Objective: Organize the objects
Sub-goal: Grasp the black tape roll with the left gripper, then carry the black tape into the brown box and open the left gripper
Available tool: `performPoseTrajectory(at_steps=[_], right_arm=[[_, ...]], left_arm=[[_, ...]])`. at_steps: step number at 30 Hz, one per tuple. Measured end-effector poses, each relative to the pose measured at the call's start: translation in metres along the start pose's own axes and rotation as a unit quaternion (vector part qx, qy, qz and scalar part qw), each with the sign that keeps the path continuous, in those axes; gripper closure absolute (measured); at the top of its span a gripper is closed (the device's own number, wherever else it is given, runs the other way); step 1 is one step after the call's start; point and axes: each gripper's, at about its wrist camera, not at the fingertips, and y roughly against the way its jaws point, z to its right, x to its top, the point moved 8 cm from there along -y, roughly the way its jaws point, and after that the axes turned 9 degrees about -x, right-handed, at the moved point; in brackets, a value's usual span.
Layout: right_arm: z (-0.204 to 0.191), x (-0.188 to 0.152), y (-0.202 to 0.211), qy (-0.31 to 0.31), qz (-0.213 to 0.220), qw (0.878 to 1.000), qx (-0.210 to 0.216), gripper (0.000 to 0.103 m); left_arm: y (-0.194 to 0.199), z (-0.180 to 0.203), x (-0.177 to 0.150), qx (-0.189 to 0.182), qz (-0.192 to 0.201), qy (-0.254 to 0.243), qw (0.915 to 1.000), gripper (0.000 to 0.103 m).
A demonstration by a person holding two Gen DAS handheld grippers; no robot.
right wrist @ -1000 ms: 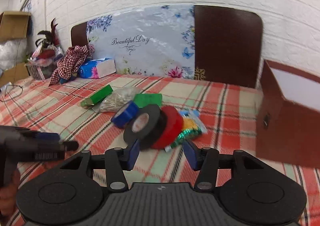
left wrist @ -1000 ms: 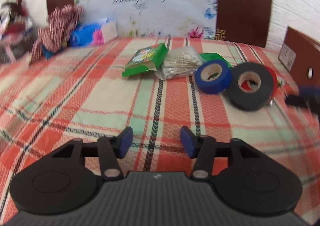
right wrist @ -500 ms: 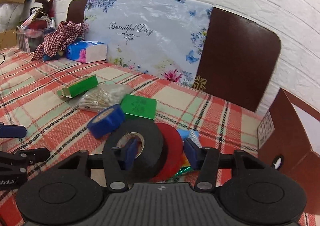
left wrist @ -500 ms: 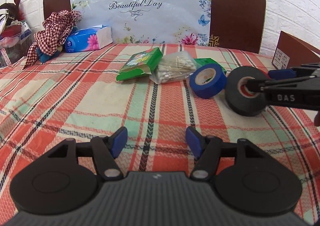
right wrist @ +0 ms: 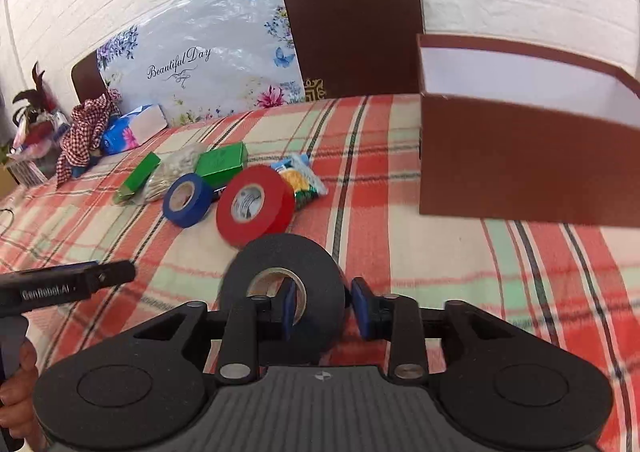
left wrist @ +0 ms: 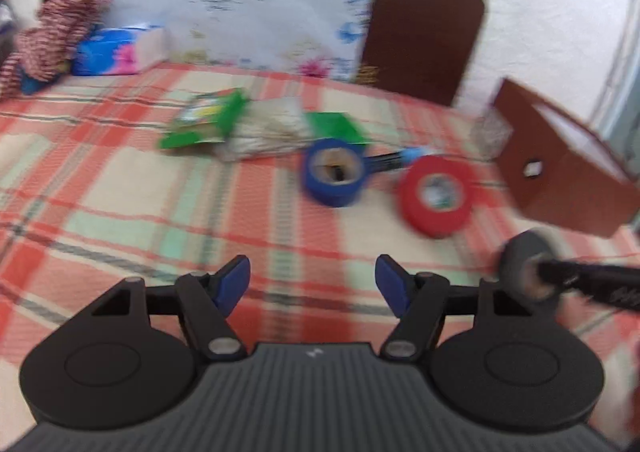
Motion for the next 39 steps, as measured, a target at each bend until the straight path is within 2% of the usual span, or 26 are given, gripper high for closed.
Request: performPoseTrajectory(at_steps=[1,2,3,5,6,7,8,10,12,15,16,18,19,21,24,27,30,32,36,39], right_arm=[[0.001,-0.003,0.001,0.001,0.002,1.000,-0.001,0.052],[0.001,-0.006,0.002,0.007,0.005,1.000,-0.004,0.044],[0.001,-0.008,0.004,0.015,0.014,1.000,-0.010,0.040],[0.002,-0.016,0.013,0.037,0.029,0.999,-0.012,0.041],[0.000,-0.020,0.018,0.047,0.038,0.998,-0.005,0.036],[-0.002,-0.028,0.026,0.058,0.049,0.997,0.006,0.027],[-0.005,-0.035,0.030,0.070,0.057,0.996,0.015,0.023],[-0.009,-0.049,0.035,0.102,0.065,0.992,0.019,0.022],[-0.014,-0.053,0.027,0.130,0.059,0.990,0.003,0.023],[-0.011,-0.045,0.011,0.120,0.047,0.992,-0.005,0.024],[-0.009,-0.042,0.001,0.110,0.035,0.993,0.000,0.024],[-0.011,-0.040,-0.012,0.101,0.017,0.994,0.026,0.029],[-0.014,-0.038,-0.013,0.107,0.021,0.994,0.026,0.029],[-0.016,-0.036,-0.009,0.111,0.036,0.993,0.021,0.029],[-0.007,-0.020,0.009,0.085,0.087,0.992,0.025,0.029],[0.008,0.015,0.033,0.080,0.164,0.983,-0.006,0.029],[0.033,0.053,0.042,0.077,0.210,0.974,-0.043,0.029],[0.058,0.074,0.041,0.065,0.224,0.971,-0.059,0.029],[0.102,0.104,0.017,0.051,0.205,0.974,-0.083,0.029],[0.128,0.118,-0.014,0.049,0.167,0.981,-0.084,0.028]], left_arm=[[-0.001,0.014,0.003,-0.020,-0.006,-0.005,0.9998,0.032],[-0.003,0.026,0.005,-0.034,-0.014,-0.009,0.9993,0.032],[-0.005,0.037,0.006,-0.048,-0.023,-0.009,0.9985,0.032],[-0.011,0.057,0.006,-0.079,-0.046,-0.005,0.9958,0.032],[-0.015,0.064,0.005,-0.091,-0.059,-0.003,0.9941,0.033],[-0.019,0.071,0.004,-0.102,-0.071,-0.003,0.9923,0.033],[-0.023,0.078,0.003,-0.110,-0.082,-0.003,0.9905,0.034],[-0.033,0.092,0.002,-0.120,-0.097,-0.015,0.9879,0.037],[-0.044,0.106,0.000,-0.122,-0.111,-0.037,0.9856,0.037],[-0.069,0.116,-0.013,-0.104,-0.160,-0.055,0.9801,0.041],[-0.074,0.115,-0.016,-0.109,-0.160,-0.042,0.9802,0.041],[-0.078,0.115,-0.017,-0.109,-0.159,-0.041,0.9804,0.055],[-0.079,0.116,-0.016,-0.107,-0.159,-0.046,0.9804,0.063],[-0.076,0.116,-0.010,-0.106,-0.159,-0.041,0.9807,0.066],[-0.058,0.128,0.015,-0.125,-0.130,-0.046,0.9826,0.066],[-0.044,0.163,0.056,-0.145,-0.072,-0.090,0.9826,0.066],[-0.052,0.202,0.093,-0.163,-0.037,-0.128,0.9776,0.066],[-0.069,0.227,0.109,-0.175,-0.031,-0.144,0.9735,0.066],[-0.117,0.262,0.128,-0.182,-0.036,-0.153,0.9707,0.066],[-0.155,0.275,0.133,-0.174,-0.058,-0.149,0.9716,0.066]])
